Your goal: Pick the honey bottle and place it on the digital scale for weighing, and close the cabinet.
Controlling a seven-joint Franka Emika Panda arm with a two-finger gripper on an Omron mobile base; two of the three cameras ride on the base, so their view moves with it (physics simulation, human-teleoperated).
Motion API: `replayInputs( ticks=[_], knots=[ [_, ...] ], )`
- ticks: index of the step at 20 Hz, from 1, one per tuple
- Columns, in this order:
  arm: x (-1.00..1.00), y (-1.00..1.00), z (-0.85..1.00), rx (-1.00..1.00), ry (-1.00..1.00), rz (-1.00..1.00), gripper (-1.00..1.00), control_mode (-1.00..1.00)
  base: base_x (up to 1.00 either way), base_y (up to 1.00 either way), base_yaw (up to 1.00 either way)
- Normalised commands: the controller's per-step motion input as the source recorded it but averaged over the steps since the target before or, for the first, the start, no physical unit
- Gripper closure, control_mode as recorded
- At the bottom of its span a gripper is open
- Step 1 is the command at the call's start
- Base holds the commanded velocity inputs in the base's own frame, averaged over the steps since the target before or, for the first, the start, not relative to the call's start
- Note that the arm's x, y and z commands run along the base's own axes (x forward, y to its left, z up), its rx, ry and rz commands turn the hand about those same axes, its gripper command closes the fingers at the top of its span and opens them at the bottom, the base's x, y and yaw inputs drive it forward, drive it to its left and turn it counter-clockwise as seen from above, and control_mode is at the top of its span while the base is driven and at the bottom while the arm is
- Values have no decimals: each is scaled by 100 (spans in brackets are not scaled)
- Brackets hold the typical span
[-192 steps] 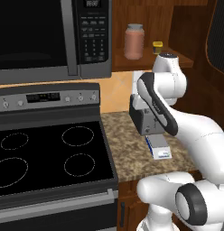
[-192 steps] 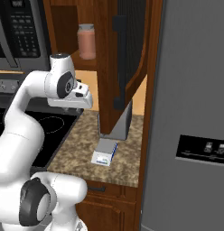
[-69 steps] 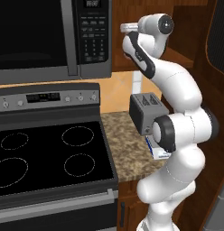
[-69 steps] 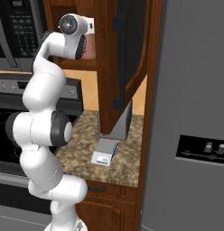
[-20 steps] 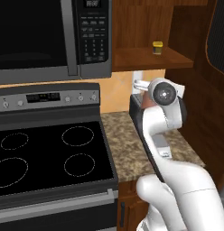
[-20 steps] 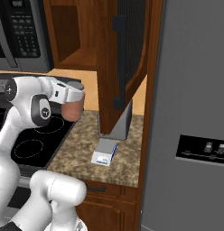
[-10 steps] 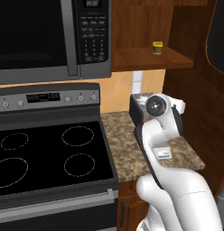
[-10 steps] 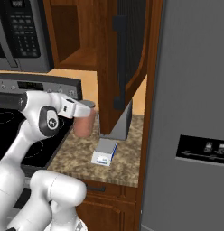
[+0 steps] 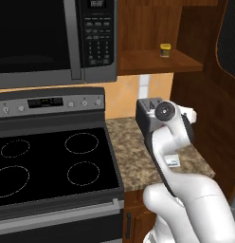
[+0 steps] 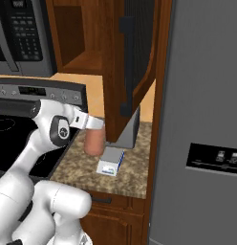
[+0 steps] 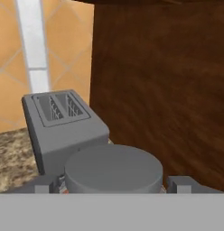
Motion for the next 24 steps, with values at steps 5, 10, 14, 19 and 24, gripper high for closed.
replayInputs(
  ticks=[5, 10, 14, 19, 24],
  knots=[
    [30, -26, -38, -1, 0, 0, 100, -100, 0, 0, 0],
    [23, -13, -30, 0, -1, 0, 100, -100, 0, 0, 0],
    [24, -5, -19, 0, -5, 0, 100, -100, 0, 0, 0],
    [20, -13, -11, 0, -4, 0, 100, -100, 0, 0, 0],
    [21, -3, -14, 0, 0, 0, 100, -100, 0, 0, 0]
  ],
)
